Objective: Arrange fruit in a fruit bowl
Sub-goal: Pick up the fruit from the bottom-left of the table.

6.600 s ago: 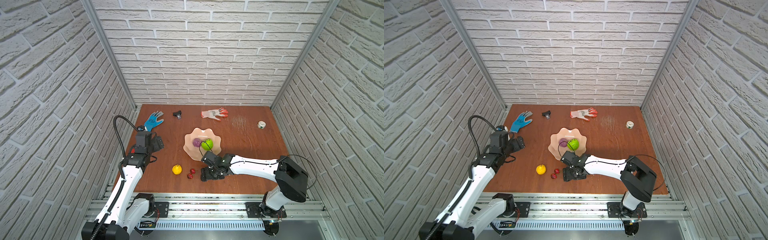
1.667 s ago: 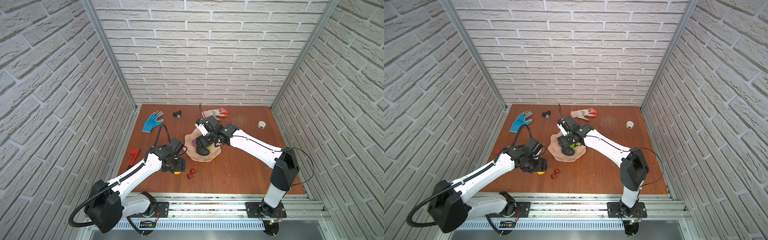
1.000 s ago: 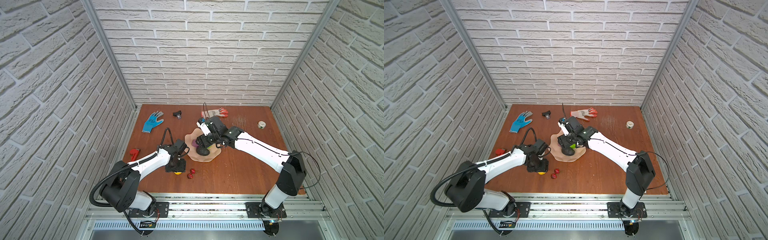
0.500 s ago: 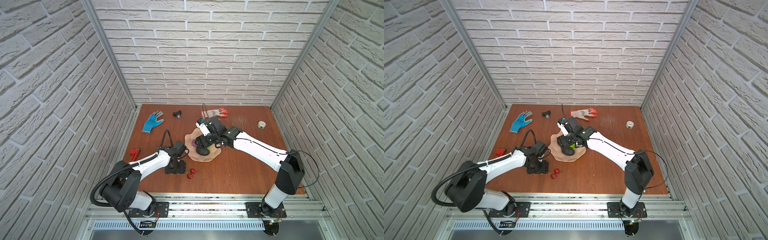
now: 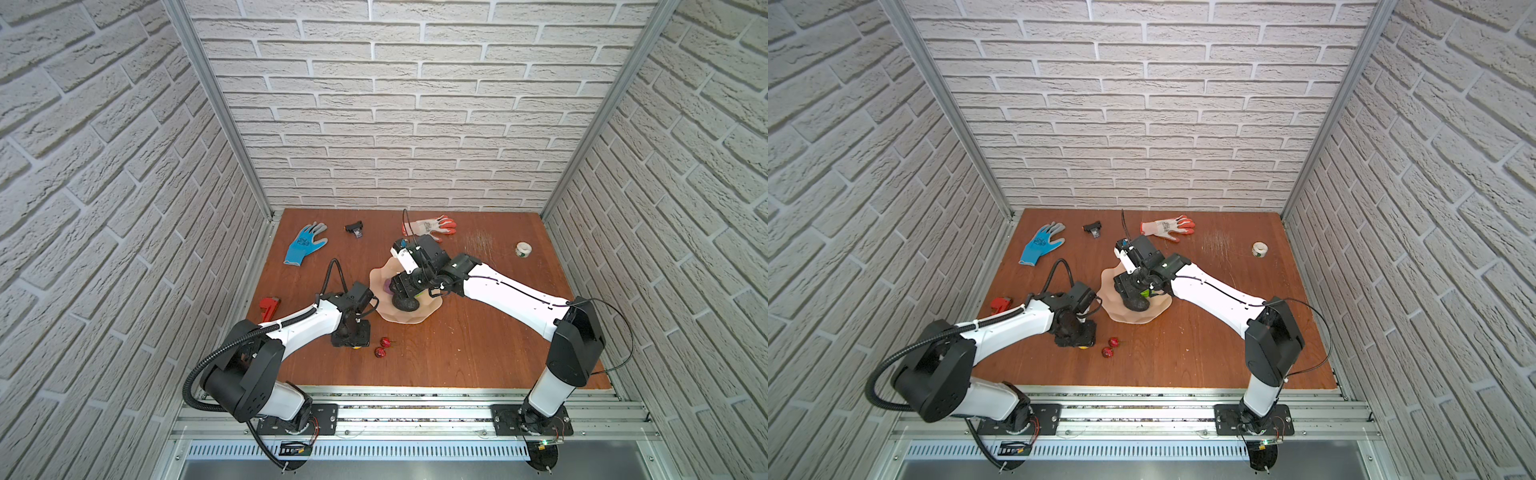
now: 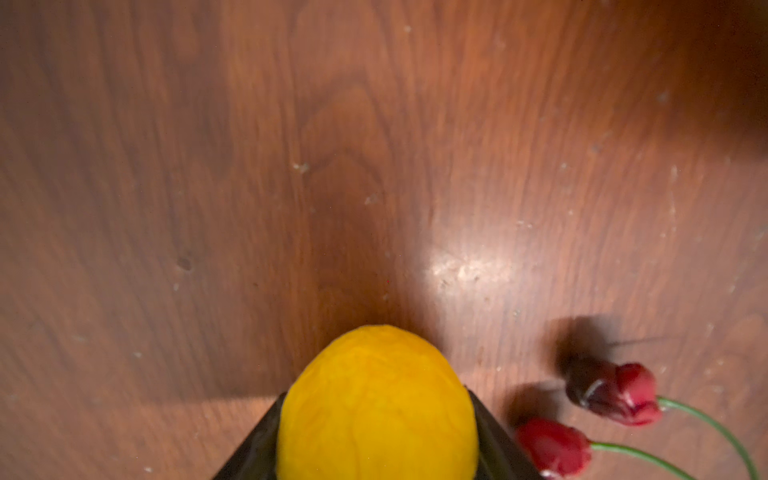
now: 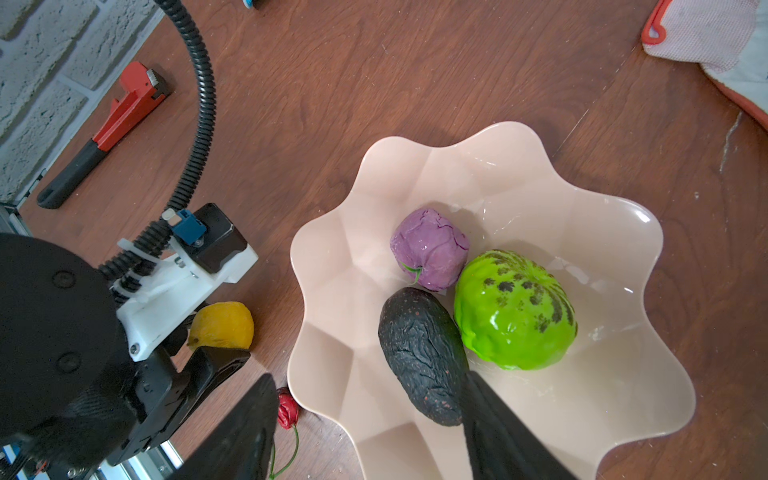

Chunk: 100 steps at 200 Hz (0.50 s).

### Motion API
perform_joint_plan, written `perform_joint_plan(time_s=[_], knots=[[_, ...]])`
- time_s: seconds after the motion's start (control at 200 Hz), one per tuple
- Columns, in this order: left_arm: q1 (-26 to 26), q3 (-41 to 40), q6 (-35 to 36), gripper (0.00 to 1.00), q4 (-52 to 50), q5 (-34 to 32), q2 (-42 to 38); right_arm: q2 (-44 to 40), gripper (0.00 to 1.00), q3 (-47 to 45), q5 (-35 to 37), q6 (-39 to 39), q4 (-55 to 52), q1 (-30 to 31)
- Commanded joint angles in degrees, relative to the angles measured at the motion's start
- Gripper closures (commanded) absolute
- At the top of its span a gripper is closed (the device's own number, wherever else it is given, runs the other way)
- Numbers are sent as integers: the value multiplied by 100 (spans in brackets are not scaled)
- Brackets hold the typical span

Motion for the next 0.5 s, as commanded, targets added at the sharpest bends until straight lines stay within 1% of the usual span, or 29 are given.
perform_joint_plan(time_s=[0.0, 0.04, 0.105, 0.16, 0.34, 0.495], knots=[[43, 21, 1, 47, 6, -77, 72, -14, 29, 77, -45, 10, 67, 19], [47, 40, -7, 49, -11, -96, 98, -10, 29, 82, -39, 10, 63, 14], [67, 64, -27, 57, -71, -100, 180, -10, 30, 77, -45, 5, 43, 14], [73, 92, -33, 60, -128, -97, 256, -19, 30, 63, -53, 6, 41, 17], [78, 92, -28, 60, -175, -87, 72, -20, 30, 56, -62, 13, 58, 22], [78, 228, -27, 62, -504, -103, -272, -70, 29, 146, -20, -16, -1, 19]])
